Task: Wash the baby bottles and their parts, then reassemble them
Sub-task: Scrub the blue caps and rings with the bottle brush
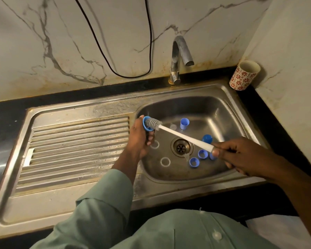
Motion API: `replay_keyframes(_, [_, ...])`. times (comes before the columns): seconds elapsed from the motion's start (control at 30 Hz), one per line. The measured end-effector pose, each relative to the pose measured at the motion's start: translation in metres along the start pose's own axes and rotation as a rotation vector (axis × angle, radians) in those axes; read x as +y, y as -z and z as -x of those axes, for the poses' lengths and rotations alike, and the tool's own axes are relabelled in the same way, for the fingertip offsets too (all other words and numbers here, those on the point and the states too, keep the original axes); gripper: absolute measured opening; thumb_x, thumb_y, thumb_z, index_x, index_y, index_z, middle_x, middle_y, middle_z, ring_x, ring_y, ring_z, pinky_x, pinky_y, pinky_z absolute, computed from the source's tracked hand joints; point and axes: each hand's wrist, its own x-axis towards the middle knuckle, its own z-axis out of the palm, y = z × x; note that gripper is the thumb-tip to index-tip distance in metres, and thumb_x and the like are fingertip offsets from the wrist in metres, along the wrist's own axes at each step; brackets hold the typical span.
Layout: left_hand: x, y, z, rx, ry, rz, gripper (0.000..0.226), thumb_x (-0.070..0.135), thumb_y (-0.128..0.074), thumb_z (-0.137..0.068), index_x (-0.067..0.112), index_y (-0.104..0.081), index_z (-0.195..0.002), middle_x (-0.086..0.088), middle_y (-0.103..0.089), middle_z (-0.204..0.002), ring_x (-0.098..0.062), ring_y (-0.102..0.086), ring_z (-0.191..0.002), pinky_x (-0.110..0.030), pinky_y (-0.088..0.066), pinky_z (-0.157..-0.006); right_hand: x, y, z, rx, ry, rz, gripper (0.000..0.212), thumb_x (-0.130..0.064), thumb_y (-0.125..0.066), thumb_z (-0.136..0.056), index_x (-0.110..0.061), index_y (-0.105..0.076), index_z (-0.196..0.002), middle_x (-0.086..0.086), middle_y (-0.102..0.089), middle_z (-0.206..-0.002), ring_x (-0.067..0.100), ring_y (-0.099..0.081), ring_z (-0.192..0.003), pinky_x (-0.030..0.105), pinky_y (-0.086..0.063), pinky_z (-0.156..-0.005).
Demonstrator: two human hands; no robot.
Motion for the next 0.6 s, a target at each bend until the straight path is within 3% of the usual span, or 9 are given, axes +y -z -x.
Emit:
replay_keyframes(0.1, [0.008,0.002,0.003,-0.047,0.127,-0.066,0.056,0.051,-0.034,-0.102,0.013,-0.06,-0.071,-0.002,-0.04,-0.05,-0.012,-0.028,-0.039,-0.021,-0.019,-0.035,0.0,0.001,0.003,0.121,0.125,0.318,0.026,-0.035,-0.066,-0.088,-0.041,-0.067,-0.114,-0.013,-0.057,-0.055,0.002,-0.049,-0.047,0.013,-0.037,-0.047])
replay_keyframes(0.23, [0.021,0.003,0.007,-0.078,0.227,-0.124,0.054,0.049,-0.04,-0.098,0.016,-0.06,-0.06,0.0,-0.041,-0.045,-0.01,-0.026,-0.035,-0.018,-0.017,-0.037,0.003,0.019,0.002,0.227,0.331,0.84,0.045,-0.047,-0.053,-0.091,-0.045,-0.049,-0.136,-0.015,-0.045,-0.08,0.005,-0.048,-0.07,0.026,-0.044,-0.064])
replay_keyframes(0.33, [0.031,-0.001,0.011,-0.095,0.254,-0.191,0.05,0.048,-0.045,-0.097,0.011,-0.06,-0.067,-0.003,-0.048,-0.045,-0.01,-0.032,-0.034,-0.016,-0.022,-0.034,0.006,0.041,-0.004,0.075,0.42,0.822,0.049,-0.044,-0.054,-0.093,-0.042,-0.042,-0.141,-0.012,-0.053,-0.089,0.006,-0.054,-0.076,0.027,-0.049,-0.071])
replay_keyframes(0.43, [0.032,-0.007,0.013,-0.065,0.188,-0.229,0.049,0.049,-0.049,-0.096,0.009,-0.063,-0.071,-0.006,-0.049,-0.052,-0.013,-0.037,-0.039,-0.019,-0.027,-0.036,-0.001,0.068,-0.011,-0.083,0.362,0.708,0.05,-0.039,-0.064,-0.088,-0.037,-0.049,-0.136,-0.009,-0.059,-0.081,0.006,-0.058,-0.073,0.027,-0.05,-0.072])
replay_keyframes(0.5, [0.025,-0.016,0.015,-0.079,0.118,-0.242,0.048,0.049,-0.048,-0.096,0.011,-0.062,-0.069,-0.007,-0.048,-0.054,-0.014,-0.035,-0.04,-0.021,-0.025,-0.035,-0.006,0.091,-0.019,0.002,0.337,0.701,0.043,-0.044,-0.064,-0.084,-0.038,-0.059,-0.127,-0.008,-0.066,-0.08,0.006,-0.061,-0.07,0.03,-0.051,-0.066])
replay_keyframes(0.6, [0.013,-0.025,0.015,-0.037,0.07,-0.131,0.044,0.047,-0.046,-0.097,0.011,-0.061,-0.076,-0.006,-0.048,-0.055,-0.013,-0.034,-0.041,-0.021,-0.025,-0.035,-0.004,0.093,-0.028,0.167,0.42,0.834,0.044,-0.055,-0.049,-0.084,-0.042,-0.06,-0.125,-0.008,-0.068,-0.093,0.006,-0.058,-0.073,0.025,-0.043,-0.059])
